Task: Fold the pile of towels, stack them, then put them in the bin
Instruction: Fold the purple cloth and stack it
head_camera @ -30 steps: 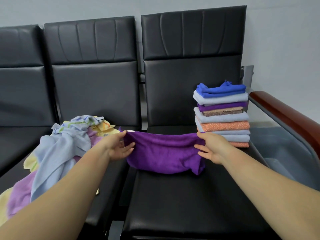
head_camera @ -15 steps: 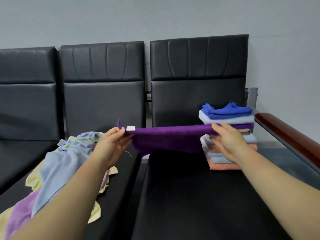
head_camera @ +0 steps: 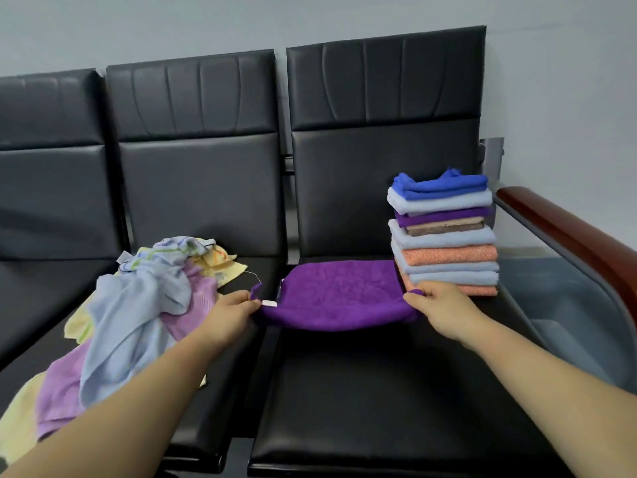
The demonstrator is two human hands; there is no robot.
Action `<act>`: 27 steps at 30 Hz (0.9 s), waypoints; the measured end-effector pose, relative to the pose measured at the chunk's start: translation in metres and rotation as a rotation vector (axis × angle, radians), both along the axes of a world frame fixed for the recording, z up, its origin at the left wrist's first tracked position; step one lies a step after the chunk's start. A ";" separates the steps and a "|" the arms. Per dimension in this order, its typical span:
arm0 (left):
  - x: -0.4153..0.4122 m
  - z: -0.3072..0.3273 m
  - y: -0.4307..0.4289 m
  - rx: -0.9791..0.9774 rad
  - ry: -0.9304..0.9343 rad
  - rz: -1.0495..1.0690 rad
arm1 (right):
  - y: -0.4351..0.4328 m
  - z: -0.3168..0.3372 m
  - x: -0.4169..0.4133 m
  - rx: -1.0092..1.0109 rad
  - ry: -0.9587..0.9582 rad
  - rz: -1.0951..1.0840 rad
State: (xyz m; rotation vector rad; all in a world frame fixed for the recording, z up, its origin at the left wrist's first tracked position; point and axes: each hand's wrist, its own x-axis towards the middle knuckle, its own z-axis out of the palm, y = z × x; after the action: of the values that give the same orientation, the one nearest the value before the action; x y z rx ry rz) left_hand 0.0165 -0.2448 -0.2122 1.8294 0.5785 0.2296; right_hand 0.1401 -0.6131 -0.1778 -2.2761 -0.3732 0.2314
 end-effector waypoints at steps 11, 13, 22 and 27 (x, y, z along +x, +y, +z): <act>-0.026 0.001 -0.039 -0.075 0.275 -0.015 | -0.027 0.003 -0.015 -0.001 0.392 -0.036; -0.022 0.000 -0.040 -0.101 0.250 0.022 | -0.020 0.000 -0.015 0.053 0.372 -0.052; 0.000 -0.017 -0.039 0.006 0.183 0.115 | 0.015 -0.016 -0.006 -0.050 0.041 -0.036; 0.012 -0.023 -0.051 0.239 0.088 0.203 | 0.036 -0.041 0.006 -0.161 -0.031 0.009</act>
State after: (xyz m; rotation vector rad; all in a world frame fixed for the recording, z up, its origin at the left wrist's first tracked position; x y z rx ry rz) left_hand 0.0285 -0.2957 -0.2349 2.0188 0.8294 0.3686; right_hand 0.1464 -0.5774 -0.2190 -2.4389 -0.3937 0.2390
